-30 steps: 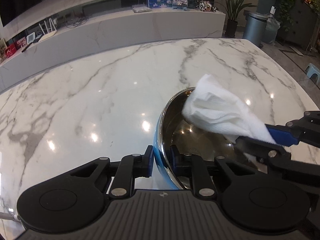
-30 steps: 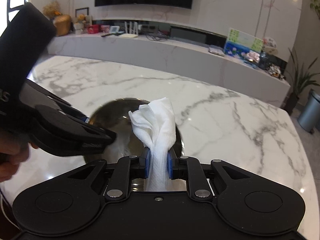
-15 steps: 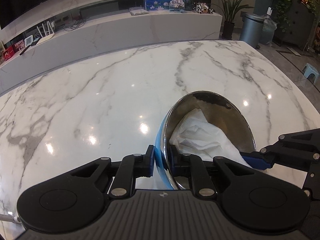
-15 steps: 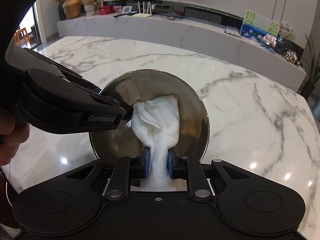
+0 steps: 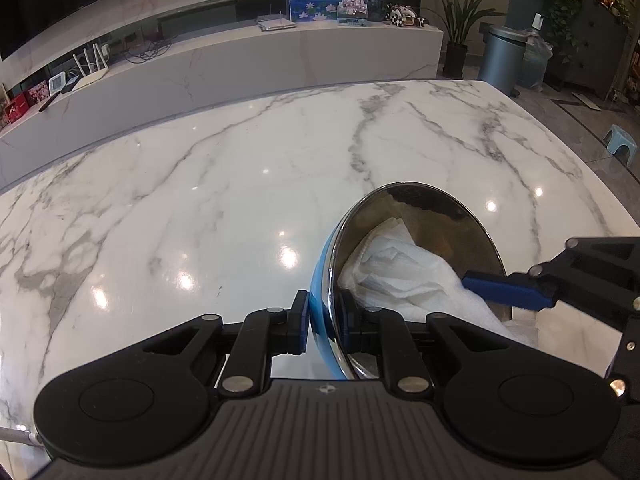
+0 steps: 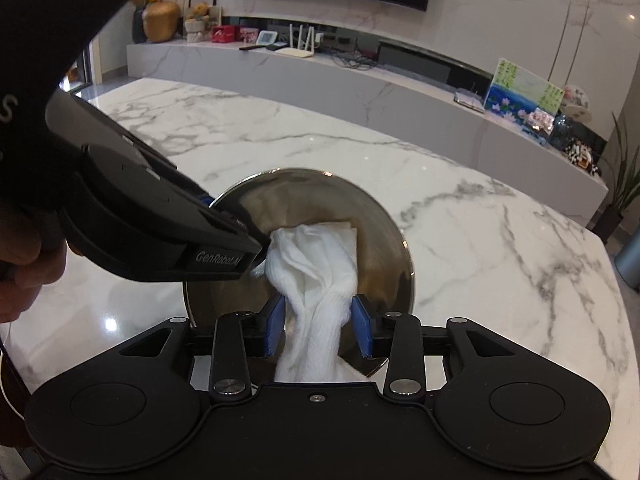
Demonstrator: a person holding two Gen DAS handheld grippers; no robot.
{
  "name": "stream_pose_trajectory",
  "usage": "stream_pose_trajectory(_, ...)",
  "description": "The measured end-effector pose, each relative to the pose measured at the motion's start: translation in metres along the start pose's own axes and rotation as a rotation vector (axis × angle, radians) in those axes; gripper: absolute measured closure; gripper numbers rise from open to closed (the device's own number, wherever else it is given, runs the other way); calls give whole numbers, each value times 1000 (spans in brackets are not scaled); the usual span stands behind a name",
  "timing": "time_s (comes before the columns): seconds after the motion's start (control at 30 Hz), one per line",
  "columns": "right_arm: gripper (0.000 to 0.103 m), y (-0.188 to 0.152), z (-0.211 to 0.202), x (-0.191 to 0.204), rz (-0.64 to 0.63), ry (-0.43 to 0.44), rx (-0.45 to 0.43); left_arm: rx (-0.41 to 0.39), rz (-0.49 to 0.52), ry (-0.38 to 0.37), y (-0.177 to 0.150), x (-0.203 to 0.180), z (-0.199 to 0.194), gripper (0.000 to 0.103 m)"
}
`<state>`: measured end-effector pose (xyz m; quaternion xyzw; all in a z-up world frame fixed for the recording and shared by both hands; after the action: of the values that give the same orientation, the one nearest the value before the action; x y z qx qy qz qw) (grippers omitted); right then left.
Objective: Clean bowl
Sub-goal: 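Tilt the bowl up with the left tool while the right tool wipes inside with the cloth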
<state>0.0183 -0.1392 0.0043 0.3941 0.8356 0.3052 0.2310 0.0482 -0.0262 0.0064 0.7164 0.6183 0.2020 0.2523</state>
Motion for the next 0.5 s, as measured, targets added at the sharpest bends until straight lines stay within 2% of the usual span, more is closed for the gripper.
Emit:
stream_pose_trajectory(0.2,85,1,9,0,23,23,48,-4,7,4,0,-1,0,90)
stream_pose_trajectory(0.5,86,-2,19,6,12,36,83,-3,12,5,-1,1,0,90)
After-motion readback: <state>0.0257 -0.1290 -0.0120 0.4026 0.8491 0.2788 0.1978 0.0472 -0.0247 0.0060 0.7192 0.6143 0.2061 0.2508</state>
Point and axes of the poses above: each gripper's, at about its wrist camera, not at the fingertips, and z roughly the way its jaws point, x to its left, y to its top, the point moved 1 cm from there along z, roughly the way its jaws point, and after that the axes turned 3 degrees about -z, right-handed, at the moved point
